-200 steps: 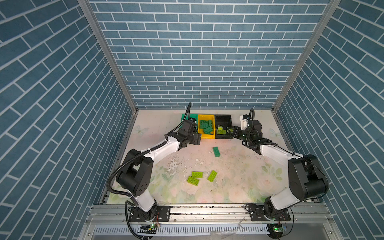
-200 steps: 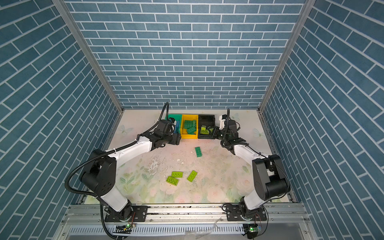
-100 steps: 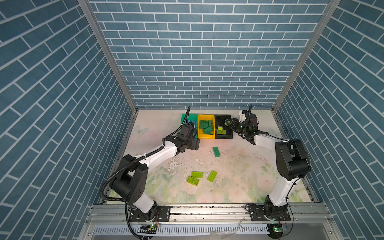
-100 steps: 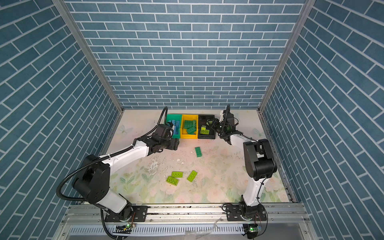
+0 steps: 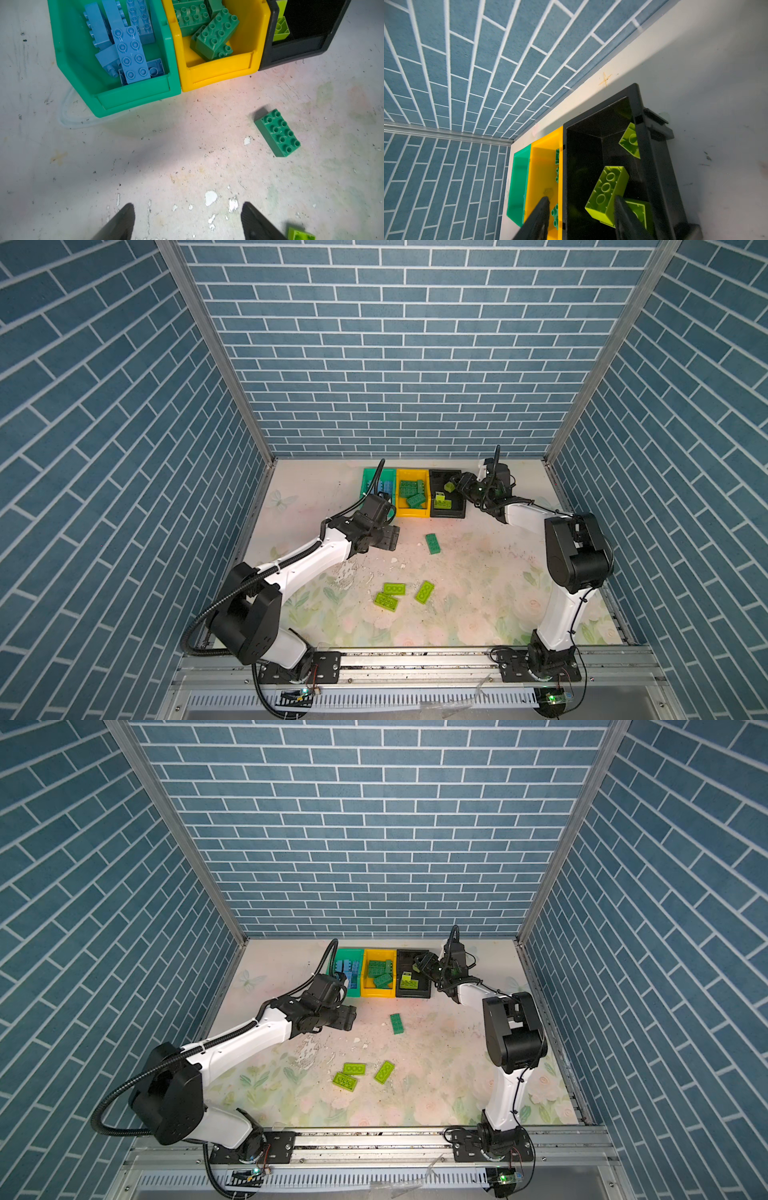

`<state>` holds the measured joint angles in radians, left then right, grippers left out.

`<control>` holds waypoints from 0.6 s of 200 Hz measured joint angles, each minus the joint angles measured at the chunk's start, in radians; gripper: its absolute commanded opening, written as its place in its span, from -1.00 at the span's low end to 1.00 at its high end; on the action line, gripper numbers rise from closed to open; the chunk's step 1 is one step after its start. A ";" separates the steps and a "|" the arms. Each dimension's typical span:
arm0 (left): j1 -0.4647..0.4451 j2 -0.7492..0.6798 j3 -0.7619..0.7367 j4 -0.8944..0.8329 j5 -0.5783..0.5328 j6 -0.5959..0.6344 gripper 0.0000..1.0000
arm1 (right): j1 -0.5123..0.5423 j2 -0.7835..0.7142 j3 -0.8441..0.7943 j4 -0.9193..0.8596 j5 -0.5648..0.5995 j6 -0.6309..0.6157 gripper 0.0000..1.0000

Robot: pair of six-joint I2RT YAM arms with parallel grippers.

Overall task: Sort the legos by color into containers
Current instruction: 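Carry lime brick into black bin with right while left withdraws, then lower left gripper onto lime brick on table and grasp it while right releases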

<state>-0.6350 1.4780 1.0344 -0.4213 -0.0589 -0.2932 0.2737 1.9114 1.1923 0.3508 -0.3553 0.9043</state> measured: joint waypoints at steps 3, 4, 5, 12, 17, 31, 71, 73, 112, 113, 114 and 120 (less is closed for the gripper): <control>-0.003 -0.003 -0.003 -0.003 0.001 -0.003 0.65 | 0.000 0.000 0.000 0.000 0.000 -0.001 0.07; -0.004 -0.004 -0.004 -0.005 0.001 -0.003 0.65 | 0.000 0.000 0.000 0.000 0.000 -0.001 0.08; -0.007 -0.006 -0.005 -0.006 0.001 -0.005 0.65 | 0.000 0.000 0.000 0.000 0.000 0.000 0.08; -0.017 -0.012 -0.014 -0.012 0.001 -0.011 0.65 | 0.000 0.000 0.000 0.000 0.001 -0.001 0.09; -0.025 -0.017 -0.022 -0.019 0.002 -0.015 0.65 | 0.000 0.000 0.000 0.000 0.002 -0.001 0.10; -0.052 -0.031 -0.046 -0.037 0.005 -0.033 0.65 | 0.000 0.000 -0.004 0.003 0.004 -0.003 0.13; -0.126 -0.061 -0.098 -0.084 0.008 -0.089 0.65 | 0.000 -0.014 -0.055 0.014 0.021 -0.012 0.29; -0.130 -0.064 -0.101 -0.087 0.008 -0.093 0.65 | 0.001 -0.016 -0.059 0.015 0.024 -0.012 0.29; -0.203 -0.110 -0.129 -0.129 0.004 -0.147 0.65 | 0.004 -0.040 -0.072 0.019 0.033 -0.023 0.36; -0.206 -0.111 -0.129 -0.130 0.003 -0.149 0.65 | 0.004 -0.040 -0.072 0.019 0.033 -0.023 0.36; -0.208 -0.111 -0.129 -0.130 0.003 -0.149 0.65 | 0.004 -0.041 -0.072 0.019 0.034 -0.023 0.36; -0.219 -0.115 -0.132 -0.134 0.003 -0.158 0.65 | 0.004 -0.043 -0.072 0.019 0.034 -0.023 0.37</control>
<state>-0.8539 1.3628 0.9020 -0.5549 -0.0559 -0.4507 0.2779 1.8679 1.1198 0.3695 -0.3210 0.8810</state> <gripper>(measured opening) 0.827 0.678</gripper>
